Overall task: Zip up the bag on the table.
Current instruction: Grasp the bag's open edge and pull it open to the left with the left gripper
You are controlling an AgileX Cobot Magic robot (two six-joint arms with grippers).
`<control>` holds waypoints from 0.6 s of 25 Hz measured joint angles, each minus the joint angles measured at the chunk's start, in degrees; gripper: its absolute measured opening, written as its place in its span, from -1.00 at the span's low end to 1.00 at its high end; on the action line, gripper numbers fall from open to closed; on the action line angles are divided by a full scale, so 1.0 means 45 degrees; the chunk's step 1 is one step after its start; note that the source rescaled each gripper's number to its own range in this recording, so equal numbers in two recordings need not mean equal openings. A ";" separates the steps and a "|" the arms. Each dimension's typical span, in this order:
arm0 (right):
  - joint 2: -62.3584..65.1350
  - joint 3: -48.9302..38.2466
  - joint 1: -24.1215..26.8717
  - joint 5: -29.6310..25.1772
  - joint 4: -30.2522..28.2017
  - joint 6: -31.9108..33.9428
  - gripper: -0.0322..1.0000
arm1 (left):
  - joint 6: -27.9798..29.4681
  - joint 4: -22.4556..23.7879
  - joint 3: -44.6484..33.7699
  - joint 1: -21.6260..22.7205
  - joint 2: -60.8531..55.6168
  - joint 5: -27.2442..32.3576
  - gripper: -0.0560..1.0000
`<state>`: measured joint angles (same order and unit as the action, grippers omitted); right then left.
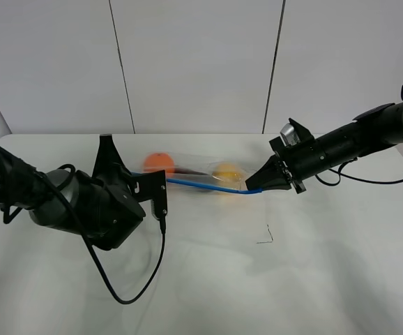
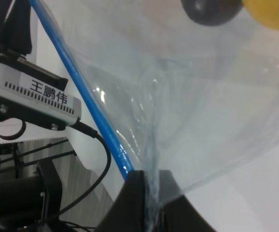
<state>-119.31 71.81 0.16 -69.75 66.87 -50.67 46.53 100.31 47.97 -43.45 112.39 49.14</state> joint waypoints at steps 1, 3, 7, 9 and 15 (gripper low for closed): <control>0.0000 0.0000 0.0000 0.0000 0.0000 0.0000 -0.94 | 0.0000 -0.0014 0.0000 0.0046 0.0000 0.0000 -0.89; 0.0000 0.0000 0.0000 0.0014 -0.0019 0.0000 -0.94 | 0.0000 -0.0010 0.0000 0.0159 0.0000 0.0002 -0.89; 0.0000 0.0000 0.0000 0.0014 0.0048 0.0000 -0.94 | 0.0000 0.0068 0.0000 0.0284 0.0000 -0.0085 -0.89; 0.0000 0.0000 0.0000 0.0014 0.0077 0.0000 -0.94 | 0.0000 0.0101 0.0000 0.0313 0.0000 -0.0117 -0.89; 0.0000 0.0000 0.0000 0.0014 0.0074 0.0000 -0.94 | 0.0014 0.0101 0.0000 0.0315 0.0000 -0.0204 -0.88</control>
<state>-119.31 71.81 0.16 -69.69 67.21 -50.67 46.59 100.76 47.97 -42.03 112.39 48.23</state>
